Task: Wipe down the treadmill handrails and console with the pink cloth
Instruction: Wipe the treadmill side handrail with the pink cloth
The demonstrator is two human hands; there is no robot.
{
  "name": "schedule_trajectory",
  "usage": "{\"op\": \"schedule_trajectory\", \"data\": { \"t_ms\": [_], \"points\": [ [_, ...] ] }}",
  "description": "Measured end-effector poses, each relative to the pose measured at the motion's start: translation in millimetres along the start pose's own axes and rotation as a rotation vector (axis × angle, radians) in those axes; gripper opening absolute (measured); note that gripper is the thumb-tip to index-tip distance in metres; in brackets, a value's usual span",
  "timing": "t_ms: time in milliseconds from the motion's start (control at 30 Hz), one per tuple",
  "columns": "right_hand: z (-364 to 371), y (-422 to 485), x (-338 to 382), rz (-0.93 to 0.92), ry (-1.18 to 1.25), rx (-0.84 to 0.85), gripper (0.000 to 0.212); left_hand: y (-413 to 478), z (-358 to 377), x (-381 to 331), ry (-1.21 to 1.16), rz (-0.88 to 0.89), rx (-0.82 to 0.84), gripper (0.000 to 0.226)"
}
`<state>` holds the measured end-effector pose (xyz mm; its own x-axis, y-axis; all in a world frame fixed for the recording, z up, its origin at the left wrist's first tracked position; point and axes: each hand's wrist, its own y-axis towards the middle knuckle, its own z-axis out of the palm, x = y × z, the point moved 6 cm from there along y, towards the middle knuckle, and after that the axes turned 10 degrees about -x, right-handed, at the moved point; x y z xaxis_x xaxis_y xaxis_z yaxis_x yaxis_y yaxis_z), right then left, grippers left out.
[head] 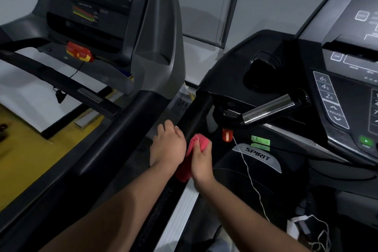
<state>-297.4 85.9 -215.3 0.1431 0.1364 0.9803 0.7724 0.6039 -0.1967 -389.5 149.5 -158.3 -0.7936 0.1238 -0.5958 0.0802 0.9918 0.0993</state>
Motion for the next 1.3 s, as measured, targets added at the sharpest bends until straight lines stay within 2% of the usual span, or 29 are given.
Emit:
{"op": "schedule_trajectory", "data": {
  "t_ms": [67, 167, 267, 433, 500, 633, 733, 833, 900, 967, 1067, 1100, 1200, 1300],
  "points": [
    [4, 5, -6, 0.147, 0.126, 0.021, 0.013, 0, 0, 0, -0.001, 0.002, -0.004, 0.028],
    [23, 17, -11, 0.470, 0.490, 0.109, 0.028, -1, 0, 1, 0.009, 0.000, -0.008, 0.026],
    [40, 26, -10, 0.712, 0.636, 0.142, 0.039, 0, 1, 1, 0.020, -0.003, -0.015, 0.026],
    [57, 44, -9, 0.755, 0.711, 0.122, 0.042, 1, 2, 2, 0.014, 0.001, -0.024, 0.024],
    [58, 42, -11, 0.768, 0.705, 0.166, 0.045, 1, 1, 1, 0.013, 0.003, -0.024, 0.023],
    [49, 37, -8, 0.762, 0.535, 0.274, 0.049, 2, 1, 1, -0.004, -0.013, -0.020, 0.024],
    [36, 32, -11, 0.747, 0.414, 0.235, 0.047, 1, 2, 1, -0.001, -0.018, -0.005, 0.027],
    [22, 24, -5, 0.646, 0.429, 0.198, 0.038, 1, 1, 1, -0.007, -0.020, 0.008, 0.028],
    [11, 17, 8, 0.508, 0.366, 0.209, 0.032, 1, 2, 1, -0.012, -0.024, 0.017, 0.027],
    [0, 12, 20, 0.294, 0.157, 0.187, 0.032, 1, 1, 0, -0.028, -0.031, 0.032, 0.028],
    [-8, 8, 43, -0.145, -0.202, 0.140, 0.021, 1, 0, 0, -0.061, -0.067, 0.061, 0.028],
    [-6, 4, 50, -0.229, -0.296, 0.162, 0.012, 2, -1, 1, -0.072, -0.081, 0.071, 0.027],
    [7, 0, 69, -0.447, -0.616, 0.210, 0.036, 1, -2, 3, -0.106, -0.112, 0.093, 0.025],
    [30, 4, 79, -0.595, -0.853, 0.238, 0.030, 1, -4, 7, -0.157, -0.127, 0.096, 0.023]
  ]
}}
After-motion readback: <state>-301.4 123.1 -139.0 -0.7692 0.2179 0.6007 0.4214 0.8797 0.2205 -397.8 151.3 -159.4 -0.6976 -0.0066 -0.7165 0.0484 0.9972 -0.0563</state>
